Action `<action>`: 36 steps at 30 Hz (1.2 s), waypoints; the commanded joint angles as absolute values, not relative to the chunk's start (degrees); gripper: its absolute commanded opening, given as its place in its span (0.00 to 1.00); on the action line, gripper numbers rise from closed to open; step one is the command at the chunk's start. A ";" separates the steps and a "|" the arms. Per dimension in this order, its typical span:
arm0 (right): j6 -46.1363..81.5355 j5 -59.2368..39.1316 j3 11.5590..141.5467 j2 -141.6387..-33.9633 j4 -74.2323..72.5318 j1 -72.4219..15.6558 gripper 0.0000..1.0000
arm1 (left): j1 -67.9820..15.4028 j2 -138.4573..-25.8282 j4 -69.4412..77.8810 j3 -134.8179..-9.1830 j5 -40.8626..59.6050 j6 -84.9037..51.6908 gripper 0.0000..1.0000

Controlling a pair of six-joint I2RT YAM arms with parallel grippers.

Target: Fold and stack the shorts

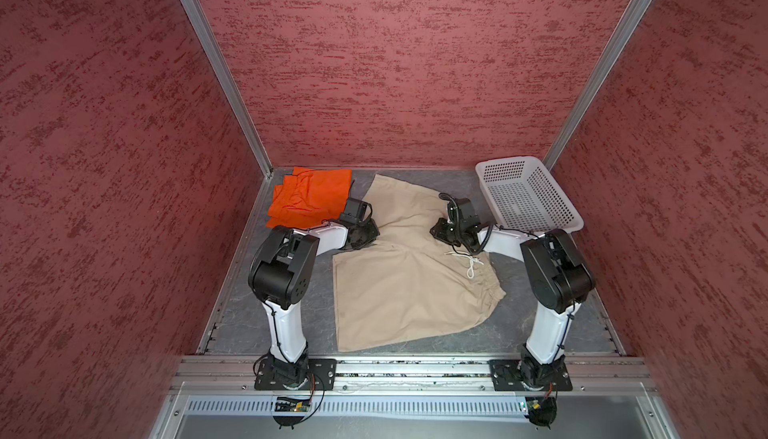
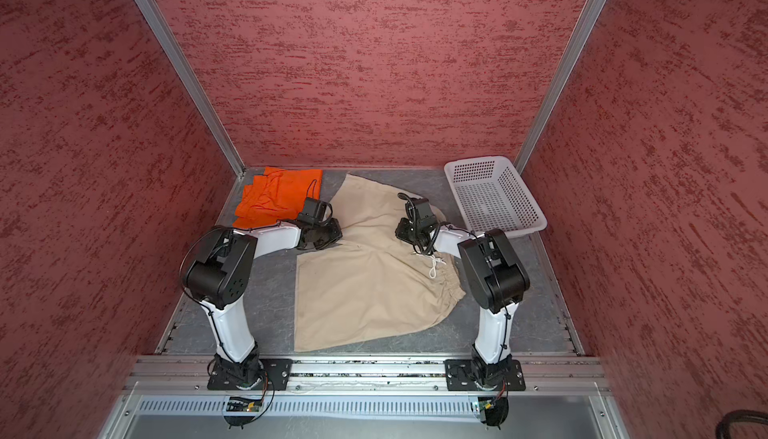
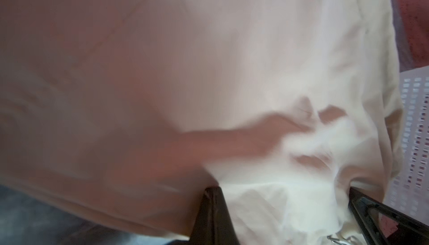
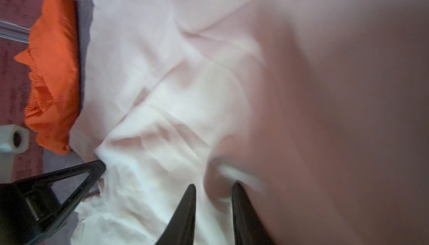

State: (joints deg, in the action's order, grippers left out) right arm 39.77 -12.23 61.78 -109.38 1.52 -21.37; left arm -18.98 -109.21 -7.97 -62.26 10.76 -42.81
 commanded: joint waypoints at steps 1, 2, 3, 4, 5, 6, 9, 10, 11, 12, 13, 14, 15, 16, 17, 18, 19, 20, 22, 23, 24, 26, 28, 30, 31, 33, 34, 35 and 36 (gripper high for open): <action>41.08 -9.52 62.93 -111.44 0.97 -20.35 0.28 | -17.05 -110.87 -7.18 -63.75 8.96 -42.31 0.00; 41.65 -9.20 62.66 -111.91 0.73 -20.07 0.28 | -16.50 -111.60 -7.28 -64.14 9.06 -41.86 0.00; 42.23 -8.53 62.15 -112.05 0.18 -19.75 0.28 | -15.96 -112.41 -7.84 -64.69 8.95 -41.38 0.00; 42.75 -8.00 61.61 -112.19 -0.09 -19.48 0.28 | -15.59 -113.02 -8.25 -65.19 8.84 -40.99 0.00; 43.32 -7.27 61.36 -112.45 -0.04 -18.98 0.28 | -15.02 -113.71 -8.51 -65.67 8.88 -40.61 0.00; 43.77 -6.21 61.24 -112.63 0.21 -18.52 0.28 | -14.44 -114.35 -8.37 -66.02 8.84 -40.06 0.00; 45.32 -3.96 61.21 -113.43 0.19 -17.50 0.28 | -13.00 -117.03 -8.49 -68.27 9.16 -38.69 0.00; 45.84 -3.96 61.65 -113.98 -0.14 -17.40 0.28 | -12.49 -118.08 -8.76 -69.42 9.51 -38.23 0.00; 46.29 -4.24 62.47 -114.70 -0.67 -17.40 0.28 | -12.02 -119.35 -8.96 -70.79 9.84 -37.79 0.00; 46.77 -5.15 63.43 -115.53 -1.17 -17.48 0.28 | -11.64 -120.40 -9.21 -71.98 10.02 -37.35 0.00; 47.33 -6.23 64.55 -116.52 -1.61 -17.69 0.28 | -11.24 -121.47 -9.53 -73.83 10.26 -36.81 0.00; 47.67 -6.58 65.56 -116.99 -1.89 -17.96 0.28 | -10.87 -122.41 -9.97 -75.69 10.67 -36.35 0.00; 47.65 -6.59 66.19 -116.99 -2.28 -18.35 0.29 | -10.53 -122.96 -10.50 -77.35 11.05 -36.01 0.00; 47.68 -6.78 66.64 -116.53 -2.65 -18.61 0.32 | -10.22 -123.17 -11.30 -79.03 11.37 -35.71 0.00; 47.43 -7.46 66.96 -115.56 -3.17 -18.63 0.34 | -9.92 -122.77 -11.71 -80.16 11.61 -35.45 0.00; 47.08 -7.85 67.33 -114.35 -2.97 -18.63 0.37 | -9.77 -121.98 -12.03 -81.03 11.72 -35.19 0.00; 46.13 -7.92 67.94 -112.66 -2.30 -18.63 0.39 | -9.67 -120.93 -12.63 -81.77 11.86 -34.92 0.00; 44.83 -8.06 68.35 -110.36 -1.67 -18.63 0.40 | -9.60 -119.17 -13.15 -82.27 12.20 -34.73 0.00; 42.94 -7.89 68.32 -105.60 -0.40 -18.48 0.41 | -9.63 -115.66 -14.12 -82.40 13.41 -34.59 0.05; 42.01 -8.38 67.77 -102.61 0.05 -18.22 0.42 | -9.68 -113.28 -14.39 -81.92 14.44 -34.75 0.08; 41.45 -9.04 66.93 -100.04 0.43 -17.84 0.42 | -9.76 -111.34 -14.57 -81.15 15.25 -35.01 0.11; 41.14 -11.04 63.87 -93.91 1.41 -16.22 0.42 | -10.31 -105.66 -14.82 -78.26 16.08 -35.71 0.15; 40.95 -12.63 60.16 -88.08 3.34 -14.33 0.43 | -11.34 -100.35 -14.97 -74.71 16.16 -36.09 0.19; 40.61 -13.58 55.79 -81.37 6.10 -12.56 0.43 | -12.57 -95.41 -15.36 -70.62 16.06 -36.69 0.24; 40.59 -13.87 53.08 -77.99 7.58 -11.54 0.44 | -13.27 -92.88 -15.57 -68.13 15.98 -37.11 0.26; 40.74 -13.69 48.15 -71.30 11.04 -9.69 0.45 | -14.67 -88.55 -16.07 -63.31 15.54 -38.19 0.29; 40.92 -13.64 45.60 -67.88 13.07 -8.60 0.46 | -15.36 -86.48 -16.48 -60.69 15.22 -39.10 0.30; 41.11 -13.68 43.41 -64.91 14.87 -7.59 0.47 | -15.99 -84.72 -16.60 -58.39 14.97 -39.76 0.30; 41.37 -13.93 40.93 -61.35 16.94 -6.53 0.48 | -16.62 -82.92 -16.93 -55.73 14.48 -40.70 0.30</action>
